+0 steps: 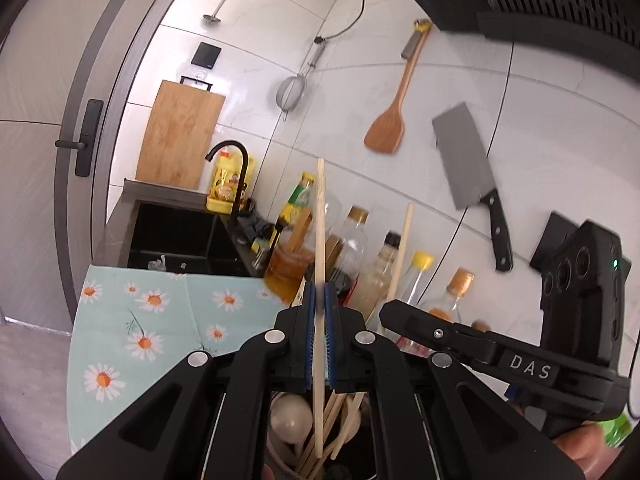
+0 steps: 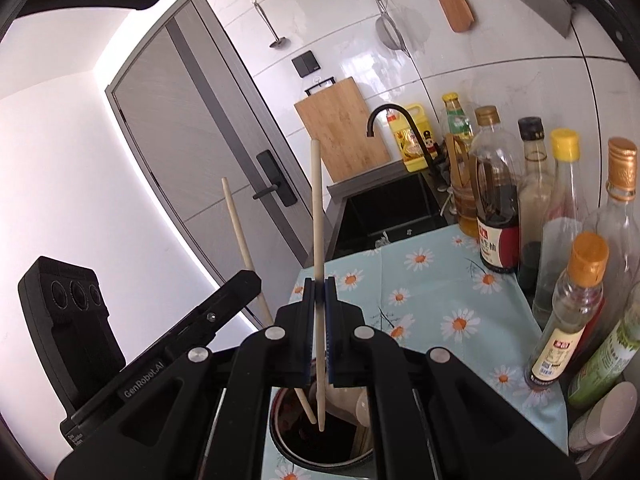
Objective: Organize utensils
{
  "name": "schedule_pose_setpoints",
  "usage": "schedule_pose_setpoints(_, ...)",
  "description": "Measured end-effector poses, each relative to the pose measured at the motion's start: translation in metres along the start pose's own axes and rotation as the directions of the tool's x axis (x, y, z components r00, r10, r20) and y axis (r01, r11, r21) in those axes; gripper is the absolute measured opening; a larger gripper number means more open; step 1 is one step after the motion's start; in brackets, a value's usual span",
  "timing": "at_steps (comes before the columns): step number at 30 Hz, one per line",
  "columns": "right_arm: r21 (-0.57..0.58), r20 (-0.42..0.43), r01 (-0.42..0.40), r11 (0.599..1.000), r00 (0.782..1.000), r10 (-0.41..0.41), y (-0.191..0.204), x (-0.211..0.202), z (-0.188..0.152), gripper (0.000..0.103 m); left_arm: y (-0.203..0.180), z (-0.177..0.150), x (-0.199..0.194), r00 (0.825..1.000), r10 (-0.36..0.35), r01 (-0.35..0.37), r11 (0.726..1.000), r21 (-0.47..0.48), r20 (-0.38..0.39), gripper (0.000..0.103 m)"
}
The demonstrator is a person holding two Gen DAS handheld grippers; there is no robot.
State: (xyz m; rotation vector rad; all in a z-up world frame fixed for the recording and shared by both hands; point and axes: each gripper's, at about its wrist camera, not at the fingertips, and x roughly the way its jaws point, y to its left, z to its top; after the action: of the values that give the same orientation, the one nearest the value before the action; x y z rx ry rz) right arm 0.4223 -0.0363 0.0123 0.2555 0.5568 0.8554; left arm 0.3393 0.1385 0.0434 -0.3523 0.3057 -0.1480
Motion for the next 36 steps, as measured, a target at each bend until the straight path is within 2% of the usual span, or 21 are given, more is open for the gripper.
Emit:
schedule_pose_setpoints(9,-0.023,-0.053,0.031,0.999,0.998,-0.032,0.002,0.002,-0.030,0.006,0.004,-0.039,0.000,0.997,0.013,-0.012,1.000,0.014,-0.072,0.004)
schedule_pose_setpoints(16,-0.034,-0.076,0.044,0.998,0.996,-0.047,0.007,-0.004,-0.042,0.006,0.000,-0.052,-0.018,0.995,0.020,-0.018,1.000,0.018,-0.094,0.005)
schedule_pose_setpoints(18,-0.030,-0.091,0.038,0.999,0.995,-0.041,0.008,-0.007,-0.044,0.013,0.000,-0.053,-0.023,0.994,0.020,-0.019,1.000,0.003,-0.112,0.005)
schedule_pose_setpoints(19,-0.029,-0.096,0.042,0.999,0.994,-0.044,0.009,-0.009,-0.045,0.032,0.000,-0.054,-0.027,0.993,0.018,-0.018,1.000,-0.005,-0.116,0.006)
schedule_pose_setpoints(20,-0.027,-0.093,0.056,0.998,0.994,-0.058,0.011,-0.012,-0.046,0.039,0.000,-0.054,-0.029,0.993,0.025,-0.025,1.000,-0.006,-0.117,0.006)
schedule_pose_setpoints(21,-0.027,-0.084,0.067,0.997,0.994,-0.069,0.013,-0.016,-0.047,0.040,-0.001,-0.055,-0.034,0.992,0.040,-0.041,0.999,-0.002,-0.119,0.007)
schedule_pose_setpoints(22,-0.030,-0.081,0.064,0.998,0.995,-0.066,0.015,-0.020,-0.048,0.040,-0.002,-0.055,-0.040,0.993,0.041,-0.042,0.999,-0.007,-0.115,0.021)
schedule_pose_setpoints(23,-0.033,-0.076,0.067,0.997,0.995,-0.069,0.017,-0.025,-0.049,0.040,-0.002,-0.054,-0.045,0.994,0.034,-0.036,0.999,-0.015,-0.108,0.040)
schedule_pose_setpoints(24,-0.037,-0.071,0.072,0.997,0.995,-0.075,0.018,-0.028,-0.049,0.040,-0.003,-0.054,-0.050,0.994,0.032,-0.034,0.999,-0.019,-0.103,0.046)
schedule_pose_setpoints(30,-0.082,-0.026,0.088,0.993,0.996,-0.090,0.031,-0.063,-0.051,0.040,-0.015,-0.051,-0.084,0.995,0.024,-0.024,1.000,-0.001,-0.096,0.047)
schedule_pose_setpoints(36,-0.140,0.005,0.103,0.985,0.995,-0.104,0.039,-0.103,-0.053,0.048,-0.035,-0.048,-0.120,0.995,0.043,-0.041,0.999,0.031,-0.088,0.047)
